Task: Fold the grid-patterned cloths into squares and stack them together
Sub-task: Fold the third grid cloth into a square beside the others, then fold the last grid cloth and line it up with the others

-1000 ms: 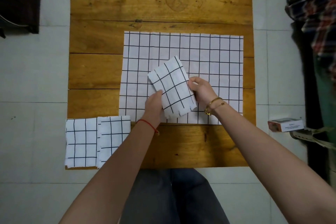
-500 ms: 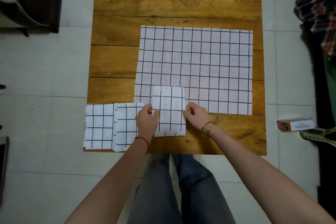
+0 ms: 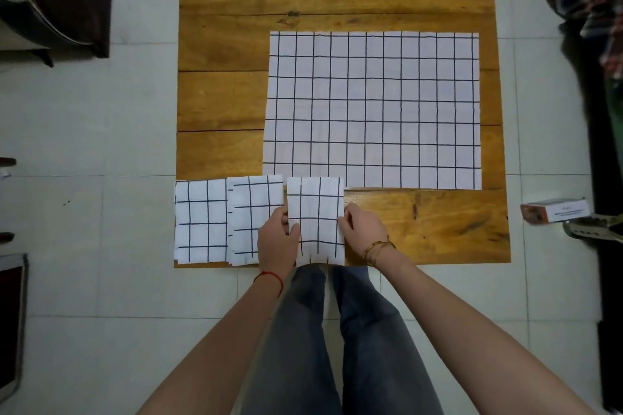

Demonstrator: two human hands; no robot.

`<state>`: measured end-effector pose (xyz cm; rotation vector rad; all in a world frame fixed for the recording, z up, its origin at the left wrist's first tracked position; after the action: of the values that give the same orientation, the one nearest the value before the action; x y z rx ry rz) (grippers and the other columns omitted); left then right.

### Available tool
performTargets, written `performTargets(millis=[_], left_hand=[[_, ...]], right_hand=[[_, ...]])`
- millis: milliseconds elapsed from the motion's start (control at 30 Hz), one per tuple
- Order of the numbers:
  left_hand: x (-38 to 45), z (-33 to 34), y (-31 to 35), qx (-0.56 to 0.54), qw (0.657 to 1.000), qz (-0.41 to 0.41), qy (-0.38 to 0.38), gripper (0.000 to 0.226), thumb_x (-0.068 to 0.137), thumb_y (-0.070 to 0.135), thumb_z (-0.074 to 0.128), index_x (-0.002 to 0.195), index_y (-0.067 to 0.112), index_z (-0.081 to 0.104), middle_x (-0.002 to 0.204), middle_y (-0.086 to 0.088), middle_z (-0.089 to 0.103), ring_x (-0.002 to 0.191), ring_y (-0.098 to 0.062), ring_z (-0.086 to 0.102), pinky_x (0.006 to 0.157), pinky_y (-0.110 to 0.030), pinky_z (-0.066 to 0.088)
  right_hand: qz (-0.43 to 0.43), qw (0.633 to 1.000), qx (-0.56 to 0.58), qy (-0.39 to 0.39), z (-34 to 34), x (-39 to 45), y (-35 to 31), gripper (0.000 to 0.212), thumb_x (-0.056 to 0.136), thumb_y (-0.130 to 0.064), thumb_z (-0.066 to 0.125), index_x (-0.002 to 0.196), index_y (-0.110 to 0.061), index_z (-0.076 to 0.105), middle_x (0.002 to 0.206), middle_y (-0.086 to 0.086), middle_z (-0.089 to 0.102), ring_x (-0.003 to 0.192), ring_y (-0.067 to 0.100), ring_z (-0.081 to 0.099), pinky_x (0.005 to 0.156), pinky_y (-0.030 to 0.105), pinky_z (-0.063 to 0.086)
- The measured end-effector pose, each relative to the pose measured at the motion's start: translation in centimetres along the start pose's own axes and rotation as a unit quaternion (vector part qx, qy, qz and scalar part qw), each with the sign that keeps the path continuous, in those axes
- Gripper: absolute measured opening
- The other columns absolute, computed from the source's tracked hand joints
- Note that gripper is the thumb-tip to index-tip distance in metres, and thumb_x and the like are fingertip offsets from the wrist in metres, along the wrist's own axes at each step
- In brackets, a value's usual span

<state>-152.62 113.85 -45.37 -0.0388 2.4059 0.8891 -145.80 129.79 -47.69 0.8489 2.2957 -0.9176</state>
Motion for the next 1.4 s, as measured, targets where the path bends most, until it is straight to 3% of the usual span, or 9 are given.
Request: performTargets(millis=[267, 467, 633, 700, 800, 900, 1133, 1400], left_hand=[[0.8, 0.2, -0.9, 0.014, 1.000, -0.003, 0.005, 0.034, 0.092, 0.012, 0.057, 0.126, 0.007, 0.056, 0.101, -0.010, 0.065, 0.089, -0.019, 0.060, 0.087, -0.034, 0.055], [0.7, -0.5, -1.1, 0.028, 0.999, 0.009, 0.025, 0.035, 0.093, 0.014, 0.056, 0.128, 0.015, 0.055, 0.110, -0.001, 0.064, 0.094, -0.015, 0.060, 0.083, -0.031, 0.055], [1.5, -1.5, -0.1, 0.066, 0.991, 0.086, 0.075, 0.037, 0.092, 0.013, 0.055, 0.129, 0.012, 0.055, 0.123, -0.002, 0.059, 0.117, -0.016, 0.052, 0.097, -0.029, 0.044], [2.4, -1.7, 0.6, 0.098, 0.983, 0.136, 0.074, 0.036, 0.092, 0.011, 0.054, 0.128, 0.012, 0.055, 0.123, -0.002, 0.059, 0.119, -0.017, 0.049, 0.102, -0.031, 0.042], [4.1, -1.3, 2.0, 0.151, 0.969, 0.192, 0.037, 0.038, 0.092, 0.010, 0.050, 0.129, 0.013, 0.054, 0.126, -0.002, 0.057, 0.122, -0.019, 0.046, 0.105, -0.038, 0.042], [5.8, -0.6, 3.3, 0.203, 0.951, 0.233, 0.001, 0.041, 0.093, 0.012, 0.048, 0.134, 0.012, 0.050, 0.135, -0.003, 0.052, 0.128, -0.019, 0.042, 0.110, -0.037, 0.036], [9.2, 0.8, 5.9, 0.311, 0.924, 0.217, -0.047, 0.050, 0.093, 0.015, 0.045, 0.142, 0.015, 0.040, 0.154, -0.004, 0.030, 0.140, -0.027, 0.024, 0.113, -0.046, 0.028], [11.5, 3.0, 9.1, 0.357, 0.910, 0.196, -0.077, 0.052, 0.095, 0.018, 0.043, 0.146, 0.020, 0.033, 0.157, 0.001, 0.023, 0.145, -0.028, 0.015, 0.116, -0.051, 0.020]], right_hand=[[-0.001, 0.999, -0.047, 0.008, 0.2, 0.7, -0.8, 0.018, 0.098, -0.029, 0.038, 0.092, -0.015, 0.047, 0.074, 0.002, 0.056, 0.064, 0.018, 0.054, 0.055, 0.030, 0.047], [0.011, 0.997, -0.075, 0.009, 0.0, 0.5, -0.3, 0.020, 0.098, -0.031, 0.039, 0.098, -0.014, 0.049, 0.083, 0.002, 0.059, 0.070, 0.017, 0.055, 0.058, 0.028, 0.049], [-0.063, 0.967, -0.151, 0.194, -2.4, 0.6, 0.8, 0.023, 0.094, -0.022, 0.045, 0.112, -0.012, 0.053, 0.106, 0.004, 0.056, 0.094, 0.018, 0.050, 0.081, 0.029, 0.045], [-0.092, 0.957, -0.164, 0.219, -3.3, 1.0, 1.1, 0.032, 0.092, -0.021, 0.046, 0.122, -0.013, 0.052, 0.121, 0.005, 0.055, 0.109, 0.021, 0.048, 0.092, 0.033, 0.044], [-0.091, 0.966, -0.167, 0.176, -4.3, 1.8, 1.5, 0.046, 0.095, -0.024, 0.042, 0.139, -0.013, 0.041, 0.144, 0.006, 0.042, 0.132, 0.027, 0.036, 0.108, 0.042, 0.035], [-0.065, 0.973, -0.180, 0.125, -4.9, 3.0, 2.1, 0.051, 0.099, -0.028, 0.034, 0.147, -0.016, 0.027, 0.154, 0.002, 0.028, 0.141, 0.025, 0.023, 0.116, 0.043, 0.022], [-0.078, 0.975, -0.176, 0.110, -8.3, 6.7, 3.1, 0.050, 0.099, -0.029, 0.033, 0.147, -0.016, 0.026, 0.156, 0.001, 0.023, 0.143, 0.023, 0.019, 0.117, 0.044, 0.019], [-0.112, 0.970, -0.192, 0.094, -14.5, 12.7, 4.8, 0.051, 0.098, -0.032, 0.036, 0.146, -0.018, 0.028, 0.156, 0.001, 0.023, 0.144, 0.024, 0.017, 0.117, 0.045, 0.018]])
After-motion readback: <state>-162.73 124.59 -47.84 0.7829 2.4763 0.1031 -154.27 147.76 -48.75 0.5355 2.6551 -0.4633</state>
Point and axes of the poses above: each hand's wrist, its own x-axis towards the middle knuckle, its own z-axis out of the palm, y = z × x, the point moved 2 cm from there along x, towards the middle knuckle
